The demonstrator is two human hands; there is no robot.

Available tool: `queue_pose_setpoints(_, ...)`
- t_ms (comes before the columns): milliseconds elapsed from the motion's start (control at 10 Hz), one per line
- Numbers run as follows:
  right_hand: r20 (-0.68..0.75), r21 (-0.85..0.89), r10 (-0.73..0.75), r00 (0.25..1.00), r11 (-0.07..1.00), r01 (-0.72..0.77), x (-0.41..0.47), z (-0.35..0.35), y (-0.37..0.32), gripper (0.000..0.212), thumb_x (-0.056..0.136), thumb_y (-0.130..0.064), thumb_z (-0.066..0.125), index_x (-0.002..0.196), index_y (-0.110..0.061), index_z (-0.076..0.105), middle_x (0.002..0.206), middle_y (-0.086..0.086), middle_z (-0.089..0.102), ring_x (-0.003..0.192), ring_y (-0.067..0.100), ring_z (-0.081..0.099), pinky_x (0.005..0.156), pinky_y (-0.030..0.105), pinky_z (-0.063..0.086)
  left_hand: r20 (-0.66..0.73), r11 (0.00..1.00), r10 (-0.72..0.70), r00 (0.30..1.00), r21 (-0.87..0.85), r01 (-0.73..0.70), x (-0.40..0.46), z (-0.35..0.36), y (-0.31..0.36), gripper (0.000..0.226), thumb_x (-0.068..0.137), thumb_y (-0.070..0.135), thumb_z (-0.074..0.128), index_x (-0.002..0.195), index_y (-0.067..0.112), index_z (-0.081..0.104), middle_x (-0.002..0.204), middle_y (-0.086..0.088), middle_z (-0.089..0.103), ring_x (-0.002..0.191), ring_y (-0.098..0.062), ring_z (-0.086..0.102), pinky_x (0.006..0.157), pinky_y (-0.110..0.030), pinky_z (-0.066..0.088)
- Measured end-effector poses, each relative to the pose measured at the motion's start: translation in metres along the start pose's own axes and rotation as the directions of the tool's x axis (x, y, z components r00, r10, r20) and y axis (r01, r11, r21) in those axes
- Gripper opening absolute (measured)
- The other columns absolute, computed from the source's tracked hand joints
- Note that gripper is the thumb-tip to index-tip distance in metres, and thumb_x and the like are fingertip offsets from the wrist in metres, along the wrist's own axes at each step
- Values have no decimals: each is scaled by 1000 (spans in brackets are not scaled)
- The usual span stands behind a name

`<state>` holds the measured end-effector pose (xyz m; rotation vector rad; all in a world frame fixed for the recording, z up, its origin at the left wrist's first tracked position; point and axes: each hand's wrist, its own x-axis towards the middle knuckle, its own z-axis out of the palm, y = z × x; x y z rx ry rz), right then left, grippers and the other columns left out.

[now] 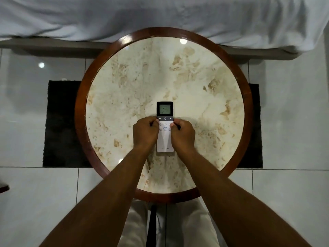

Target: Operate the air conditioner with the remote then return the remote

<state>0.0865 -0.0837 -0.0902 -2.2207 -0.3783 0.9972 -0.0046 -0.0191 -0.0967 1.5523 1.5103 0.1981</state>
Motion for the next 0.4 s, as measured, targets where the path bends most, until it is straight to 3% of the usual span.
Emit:
queue_pose_setpoints(200,38,-99,-41,998,994,44,-1,0,-2,28,94,-12,51,114,-10,71,111,14,68,97,26,64,86,37,52,10,999,38,999,27,-38,-5,-2,1,23,94,23,52,106,18,71,100,-3,74,84,-15,65,65,-17,44)
queue_pose_setpoints(300,76,-142,-48,996,988,59,-3,-7,-6,19,92,-14,53,91,-2,68,98,13,64,87,26,62,73,31,47,3,987,48,999,155,-48,-10,-18,4,24,94,27,52,102,13,69,99,-8,72,87,-23,65,69,-29,48)
queue_pose_setpoints(400,68,-153,-55,996,986,65,-9,-18,-11,15,93,-17,55,91,-4,61,100,13,58,90,25,57,75,27,40,33,946,59,998,318,-66,-15,-36,6,31,94,31,51,115,12,64,110,-12,68,97,-28,63,79,-35,50)
